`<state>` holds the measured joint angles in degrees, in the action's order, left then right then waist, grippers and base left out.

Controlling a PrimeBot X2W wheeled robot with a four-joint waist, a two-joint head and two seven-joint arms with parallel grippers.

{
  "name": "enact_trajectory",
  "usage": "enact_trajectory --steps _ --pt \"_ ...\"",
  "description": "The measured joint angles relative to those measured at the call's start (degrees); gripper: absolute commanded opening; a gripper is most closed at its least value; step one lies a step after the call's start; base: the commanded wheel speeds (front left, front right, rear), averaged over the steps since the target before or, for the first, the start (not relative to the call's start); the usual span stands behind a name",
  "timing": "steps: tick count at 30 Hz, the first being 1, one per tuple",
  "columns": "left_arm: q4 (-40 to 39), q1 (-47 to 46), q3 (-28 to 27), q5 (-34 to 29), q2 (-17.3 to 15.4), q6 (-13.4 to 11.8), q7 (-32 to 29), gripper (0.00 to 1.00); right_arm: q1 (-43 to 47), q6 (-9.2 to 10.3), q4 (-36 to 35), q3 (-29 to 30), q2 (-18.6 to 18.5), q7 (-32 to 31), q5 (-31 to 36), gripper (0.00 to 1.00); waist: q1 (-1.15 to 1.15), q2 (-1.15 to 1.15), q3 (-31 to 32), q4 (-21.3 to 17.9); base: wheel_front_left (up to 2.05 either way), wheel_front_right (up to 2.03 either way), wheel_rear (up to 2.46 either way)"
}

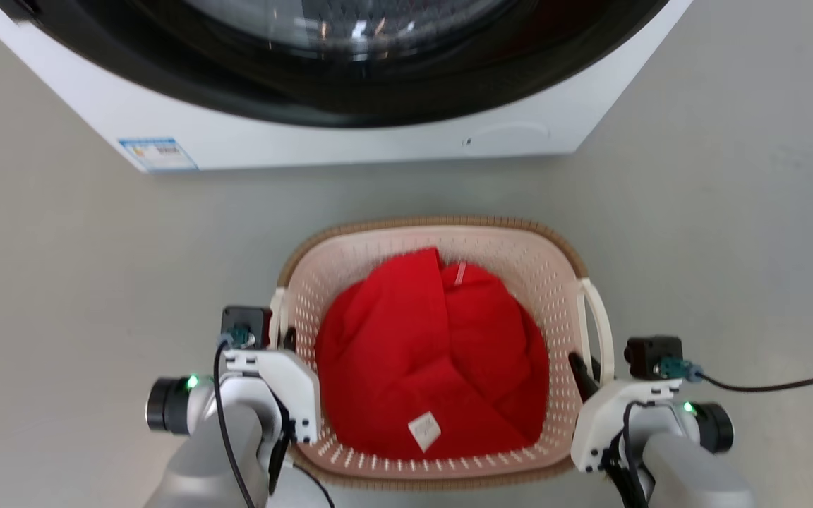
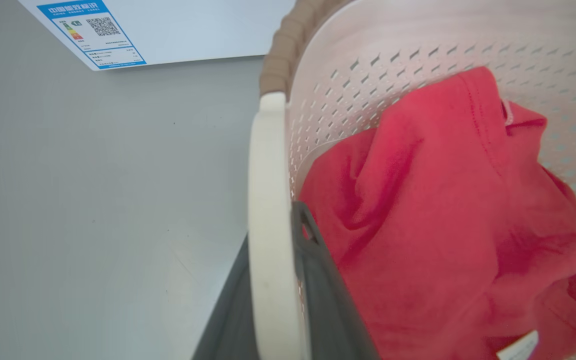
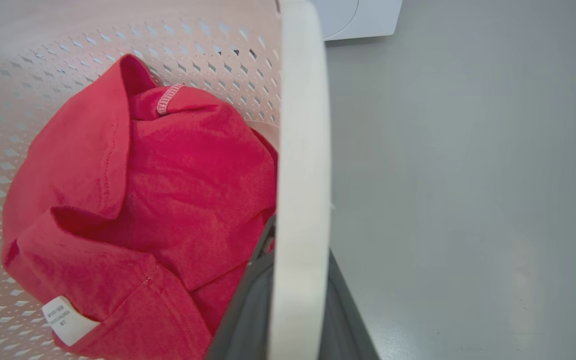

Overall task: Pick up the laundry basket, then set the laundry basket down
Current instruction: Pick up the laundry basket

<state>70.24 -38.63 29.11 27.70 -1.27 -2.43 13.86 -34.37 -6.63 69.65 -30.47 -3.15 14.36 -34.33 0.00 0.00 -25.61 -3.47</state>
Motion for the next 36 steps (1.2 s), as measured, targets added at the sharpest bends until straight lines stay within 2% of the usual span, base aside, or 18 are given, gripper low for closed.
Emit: enact_trajectory --steps 10,23,36 --pt "-0.6 7.2 6.1 4.5 0.0 -0.9 -2.8 0.0 6.0 -0.2 2.3 -4.3 0.3 -1.6 -4.7 0.0 0.0 0.0 9.8 -0.8 0.0 0.0 0.0" --pt "-1.4 13.6 12.4 8.7 -0.2 -1.6 -6.3 0.0 10.7 -0.26 4.4 -7.6 0.5 -4.9 -5.8 0.0 0.0 0.0 21.3 -1.3 0.0 0.0 0.0" --pt "-2.4 16.0 17.1 12.3 -0.6 -2.8 -9.8 0.0 12.5 -0.26 4.9 -9.1 0.5 -8.4 -5.8 0.0 0.0 0.0 26.3 -0.9 0.0 0.0 0.0"
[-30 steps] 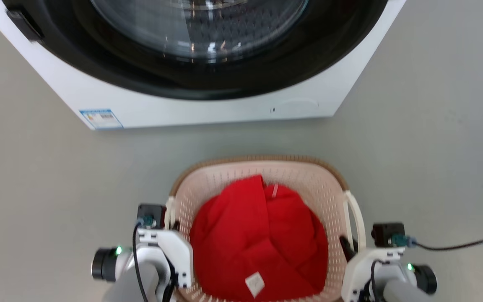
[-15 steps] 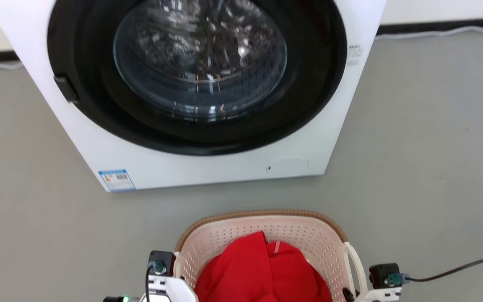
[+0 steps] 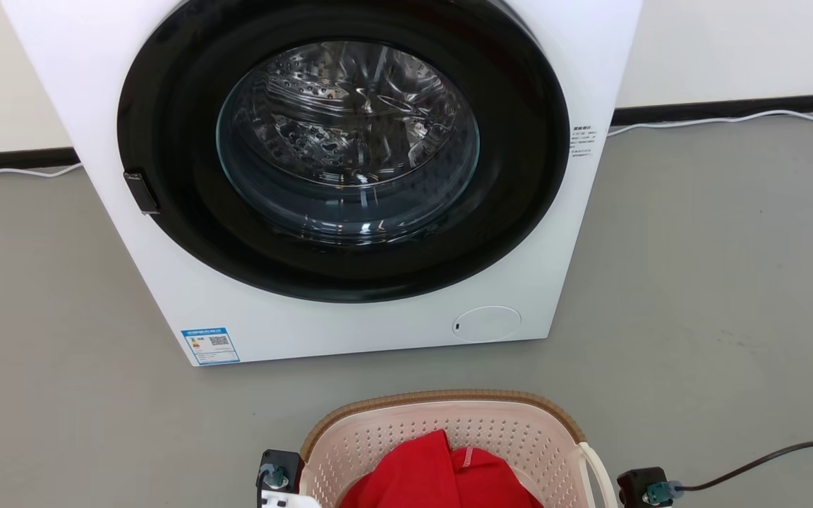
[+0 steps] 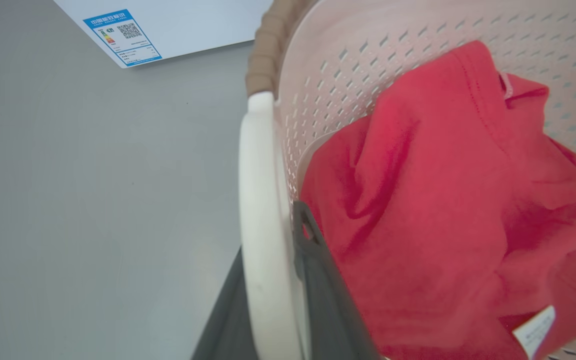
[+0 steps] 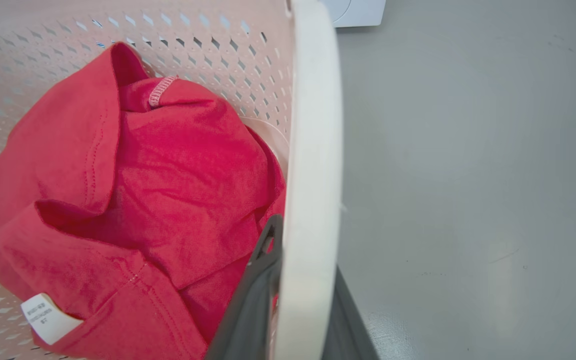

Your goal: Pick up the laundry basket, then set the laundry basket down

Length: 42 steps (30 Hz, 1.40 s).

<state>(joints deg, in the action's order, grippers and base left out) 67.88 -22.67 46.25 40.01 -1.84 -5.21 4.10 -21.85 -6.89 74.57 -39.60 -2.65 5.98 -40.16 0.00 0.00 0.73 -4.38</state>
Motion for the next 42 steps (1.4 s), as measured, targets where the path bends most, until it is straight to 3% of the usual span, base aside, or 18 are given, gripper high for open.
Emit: enact_trajectory --steps 15,42 --pt "-1.5 -0.4 3.9 4.5 -0.3 -2.3 -0.1 0.0 -0.7 0.0 0.0 -0.6 -0.4 -0.3 0.1 0.0 0.0 0.0 -0.7 -1.9 0.0 0.0 0.0" --pt "0.1 -3.6 9.5 9.8 -0.3 -2.4 1.5 0.0 -2.1 0.0 0.1 -0.9 -0.4 0.8 -1.2 0.0 0.0 0.0 -1.4 -2.1 0.0 0.0 0.0"
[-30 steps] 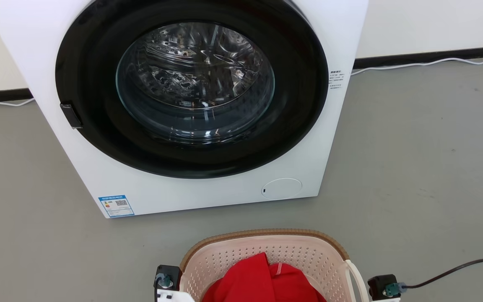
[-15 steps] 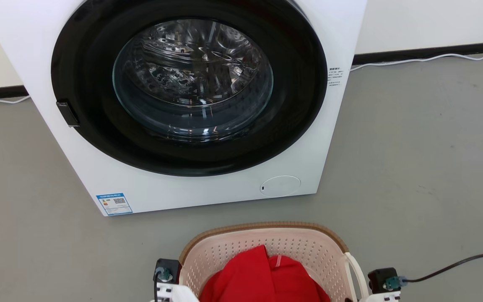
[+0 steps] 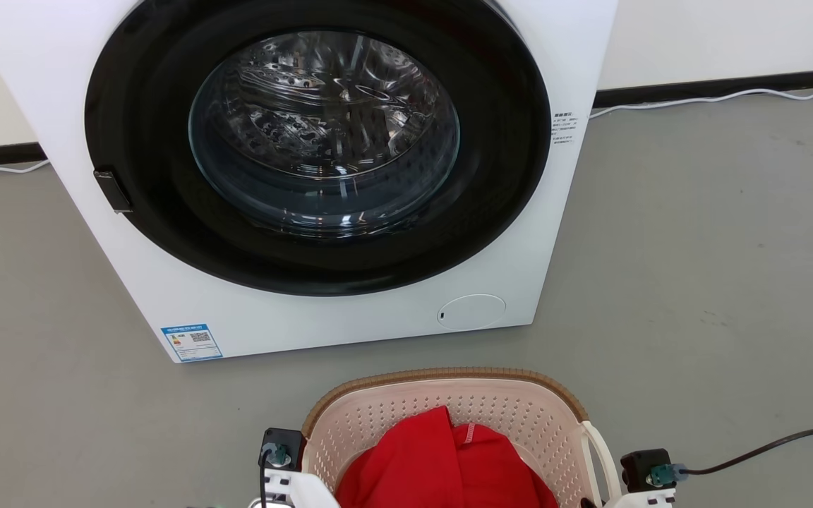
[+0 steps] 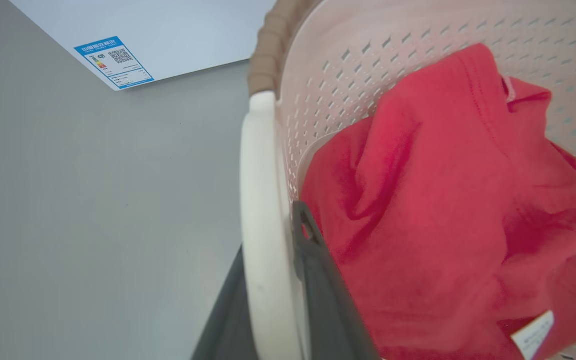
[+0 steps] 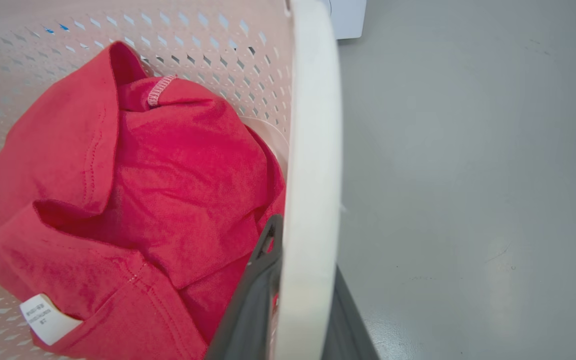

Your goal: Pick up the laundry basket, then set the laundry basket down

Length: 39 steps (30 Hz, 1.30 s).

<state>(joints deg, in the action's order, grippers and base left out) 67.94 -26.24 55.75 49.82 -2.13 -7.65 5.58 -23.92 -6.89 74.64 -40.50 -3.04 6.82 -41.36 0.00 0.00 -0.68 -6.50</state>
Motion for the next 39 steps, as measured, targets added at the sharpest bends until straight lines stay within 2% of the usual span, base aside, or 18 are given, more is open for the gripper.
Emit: enact_trajectory --steps 21,39 --pt "0.8 -1.6 2.9 3.1 0.0 -0.4 1.0 0.0 -0.9 0.0 0.1 -1.0 0.0 1.3 -1.1 0.0 0.0 0.0 -1.1 -0.2 0.0 0.0 0.0" --pt "4.1 -8.8 3.6 3.1 0.1 -0.5 2.8 0.0 -5.7 0.11 -1.8 -2.9 -0.1 4.0 -3.6 0.0 0.0 0.0 -9.9 1.0 0.0 0.0 0.0"
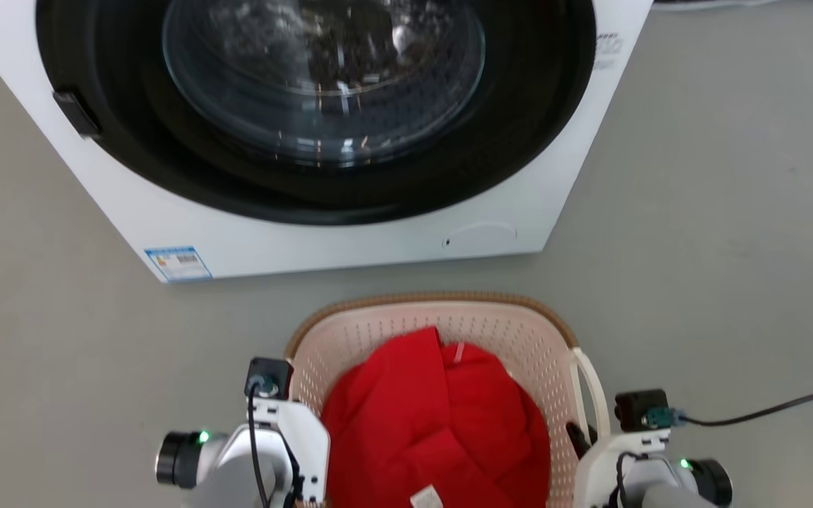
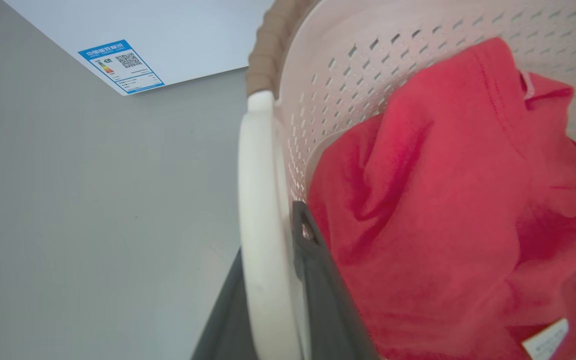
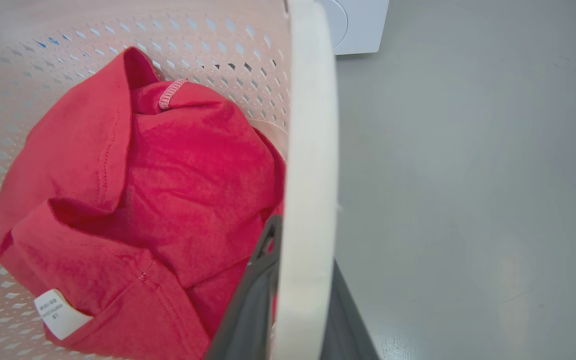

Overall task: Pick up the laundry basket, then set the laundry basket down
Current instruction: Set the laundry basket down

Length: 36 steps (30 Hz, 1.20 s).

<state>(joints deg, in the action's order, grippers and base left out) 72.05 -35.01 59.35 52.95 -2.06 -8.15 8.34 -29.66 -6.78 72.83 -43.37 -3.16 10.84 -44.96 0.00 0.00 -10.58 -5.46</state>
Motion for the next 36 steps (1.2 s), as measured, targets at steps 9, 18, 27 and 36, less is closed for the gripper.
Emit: enact_trajectory --steps 9,18,27,36 --pt "0.7 -4.4 -0.3 0.0 -0.3 -0.9 2.3 0.0 -4.9 0.01 -0.3 -0.5 -0.2 1.4 -0.5 0.0 0.0 0.0 -6.7 0.4 0.0 0.0 0.0" --pt "0.9 -9.7 -1.7 0.0 -0.9 -2.1 4.5 0.0 -11.2 0.0 -0.2 1.1 -0.1 2.4 -0.4 0.0 0.0 0.0 -14.5 1.2 0.0 0.0 0.0" --pt "0.3 -15.2 -3.7 0.4 -1.9 -3.5 6.2 0.0 -15.9 -0.01 -3.1 8.8 -0.1 2.8 5.3 0.0 0.0 0.0 -22.6 2.5 0.0 0.0 0.0" --pt "-5.9 -17.7 -7.5 -2.5 -4.8 -6.1 6.3 0.0 -16.1 0.0 -9.0 17.0 -0.4 2.9 11.2 0.0 0.0 0.0 -29.3 3.9 0.0 0.0 0.0"
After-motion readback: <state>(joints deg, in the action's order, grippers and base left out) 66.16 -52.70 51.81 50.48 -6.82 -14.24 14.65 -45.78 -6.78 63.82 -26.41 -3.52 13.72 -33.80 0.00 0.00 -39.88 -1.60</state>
